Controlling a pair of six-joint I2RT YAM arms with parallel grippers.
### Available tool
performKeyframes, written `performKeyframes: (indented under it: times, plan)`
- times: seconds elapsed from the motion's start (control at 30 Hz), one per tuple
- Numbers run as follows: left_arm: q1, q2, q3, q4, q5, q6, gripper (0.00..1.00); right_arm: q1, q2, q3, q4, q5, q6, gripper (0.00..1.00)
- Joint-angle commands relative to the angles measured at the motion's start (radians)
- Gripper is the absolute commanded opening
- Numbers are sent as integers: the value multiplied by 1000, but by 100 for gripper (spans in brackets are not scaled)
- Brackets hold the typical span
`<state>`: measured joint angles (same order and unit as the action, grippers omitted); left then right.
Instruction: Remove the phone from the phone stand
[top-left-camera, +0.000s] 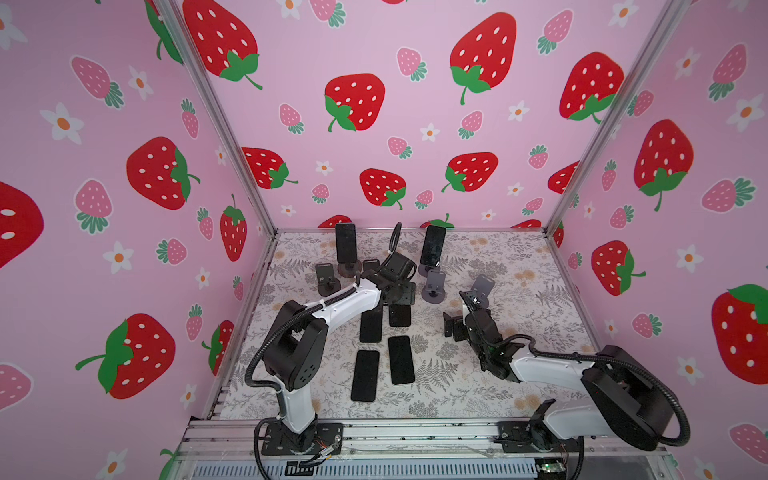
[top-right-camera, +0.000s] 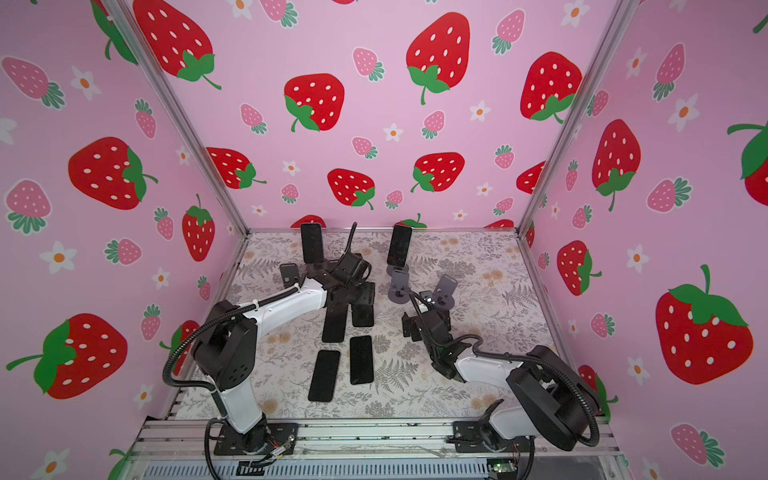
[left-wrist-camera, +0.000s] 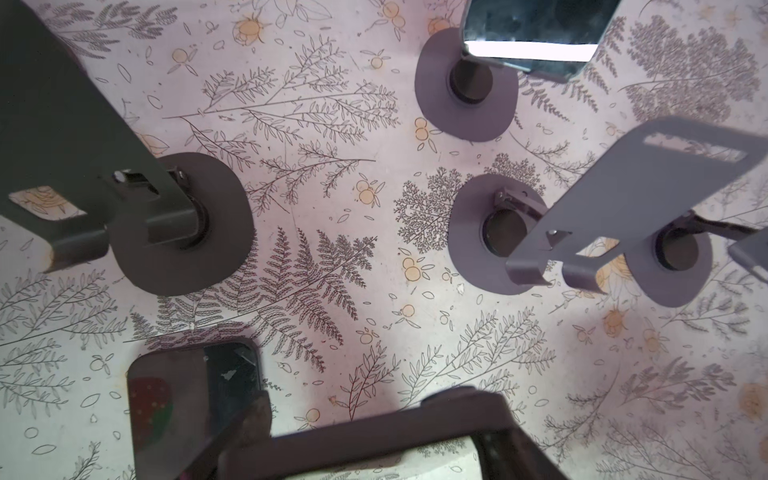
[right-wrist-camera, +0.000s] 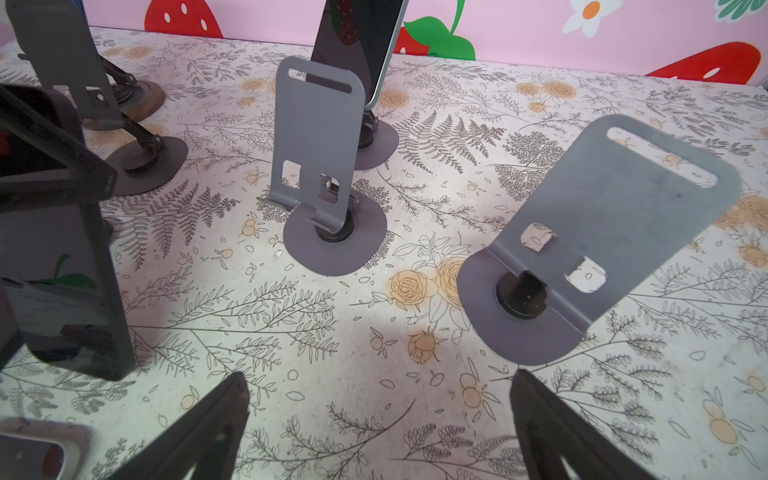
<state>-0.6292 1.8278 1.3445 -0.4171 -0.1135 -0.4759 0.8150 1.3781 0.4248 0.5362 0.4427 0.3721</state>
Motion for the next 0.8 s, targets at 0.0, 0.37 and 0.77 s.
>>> performKeyframes:
  times: [0.0,0.37,0.77]
  plan:
    - [-9,-2,-23,22,8,-21,63,-3,-15,-6,2,18,8,100]
    - [-20,13,-48,-14,28,-17,62,-2,-23,-11,5,15,7,100]
    - [-38,-9,-133,12,23,-61,62,-2,-11,-6,1,11,10,100]
